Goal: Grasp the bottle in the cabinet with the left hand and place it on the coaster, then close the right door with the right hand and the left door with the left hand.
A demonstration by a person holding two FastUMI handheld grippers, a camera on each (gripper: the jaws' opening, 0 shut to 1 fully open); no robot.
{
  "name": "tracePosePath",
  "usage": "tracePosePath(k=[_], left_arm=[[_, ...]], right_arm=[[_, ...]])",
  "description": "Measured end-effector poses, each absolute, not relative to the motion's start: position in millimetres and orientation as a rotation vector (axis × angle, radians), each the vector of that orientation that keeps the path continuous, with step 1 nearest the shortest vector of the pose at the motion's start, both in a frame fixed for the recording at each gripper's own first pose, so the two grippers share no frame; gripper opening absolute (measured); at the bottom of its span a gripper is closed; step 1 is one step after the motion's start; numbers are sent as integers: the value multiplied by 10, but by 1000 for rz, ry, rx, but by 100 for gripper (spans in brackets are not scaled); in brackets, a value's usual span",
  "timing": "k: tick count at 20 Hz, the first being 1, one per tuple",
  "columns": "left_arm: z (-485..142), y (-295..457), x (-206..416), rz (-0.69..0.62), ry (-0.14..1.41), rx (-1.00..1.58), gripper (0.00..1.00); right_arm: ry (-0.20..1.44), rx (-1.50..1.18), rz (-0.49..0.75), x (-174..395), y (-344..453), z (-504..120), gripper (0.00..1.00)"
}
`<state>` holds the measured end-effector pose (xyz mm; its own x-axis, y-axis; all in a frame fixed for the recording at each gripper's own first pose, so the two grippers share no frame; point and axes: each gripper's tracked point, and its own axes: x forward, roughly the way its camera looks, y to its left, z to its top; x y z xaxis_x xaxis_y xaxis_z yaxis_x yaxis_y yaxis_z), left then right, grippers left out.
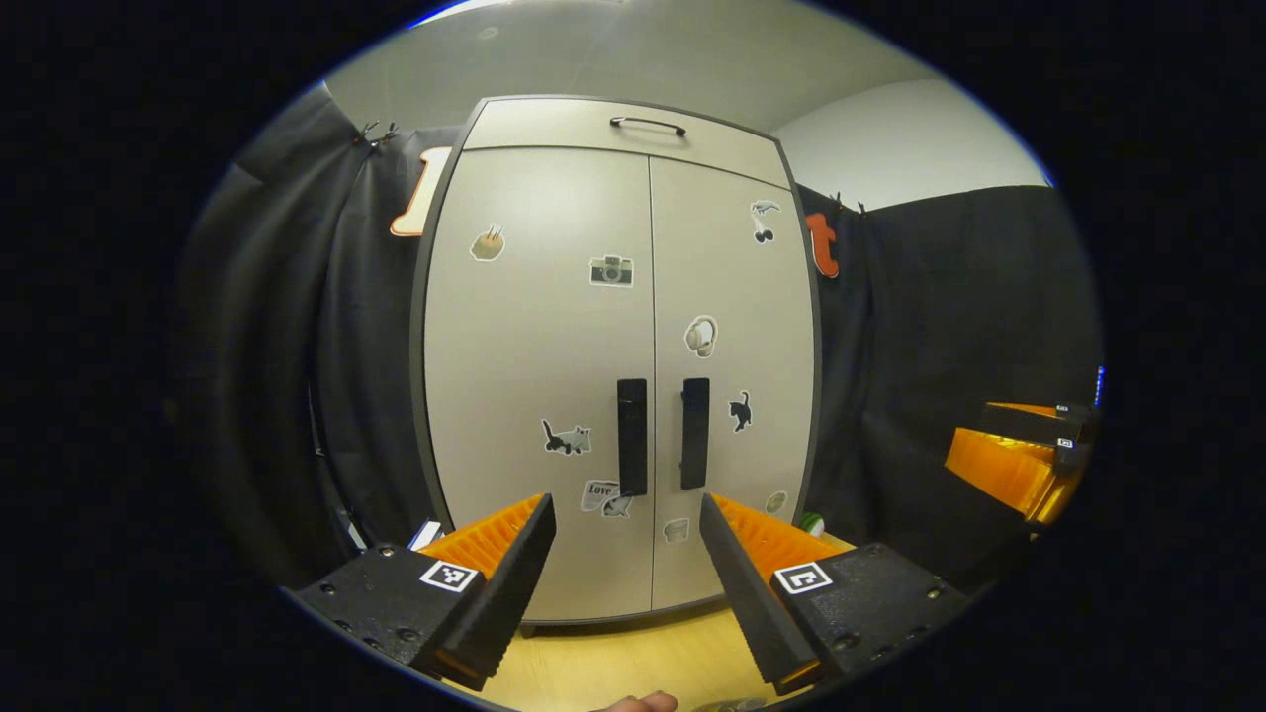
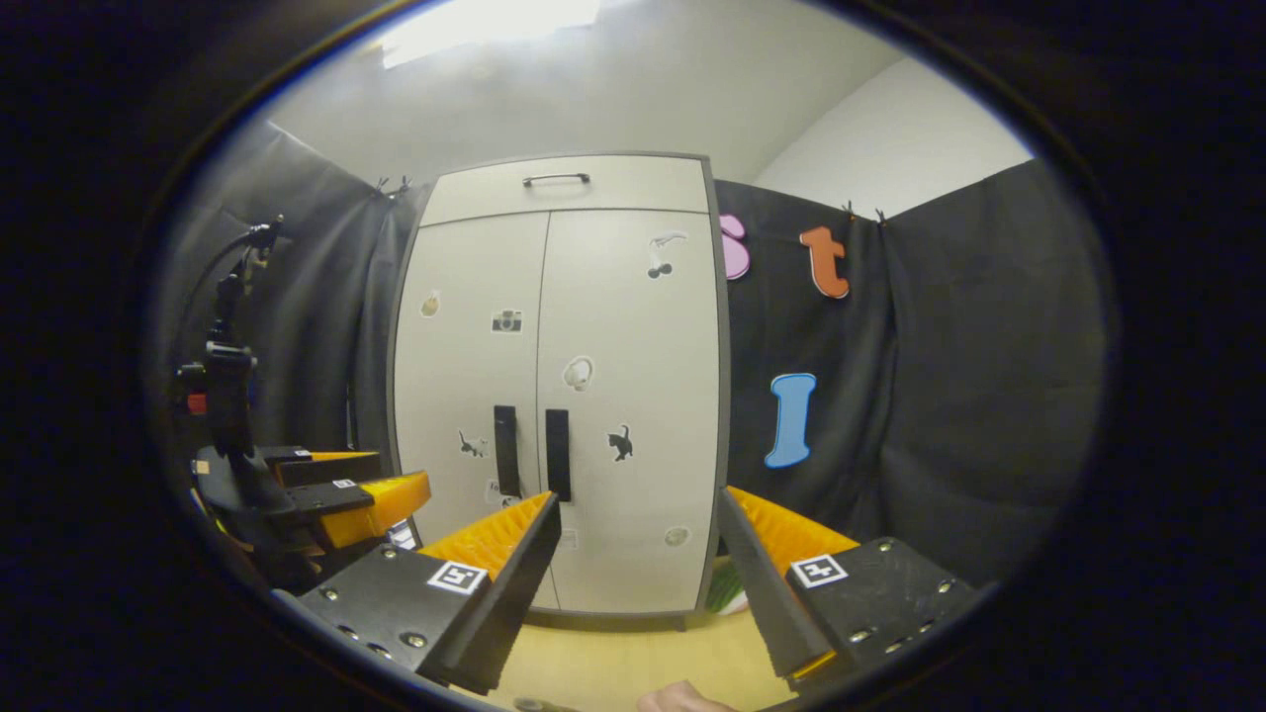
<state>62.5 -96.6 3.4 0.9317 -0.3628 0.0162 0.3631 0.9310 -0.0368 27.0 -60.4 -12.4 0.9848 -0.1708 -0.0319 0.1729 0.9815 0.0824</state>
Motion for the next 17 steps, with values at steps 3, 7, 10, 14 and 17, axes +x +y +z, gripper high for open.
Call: tracePosePath(k=[3,7,10,14,17], left_arm=[[10,-955,650,-379,2,-65,93],[35,-1029,692,-380,-20,-63,94],[-13,-1137,669,-373,-19,-45,94],[-64,-1360,586,-354,-3,-56,93],[-5,-1524,547,-315,-13,-63,94]], right_arm=[[33,79,-166,322,-519,-164,96],[37,41,-155,394,-491,-225,96],[29,29,-131,408,-490,-270,93],[21,6,-112,397,-682,-304,96],[13,13,-70,389,-786,-306,96]])
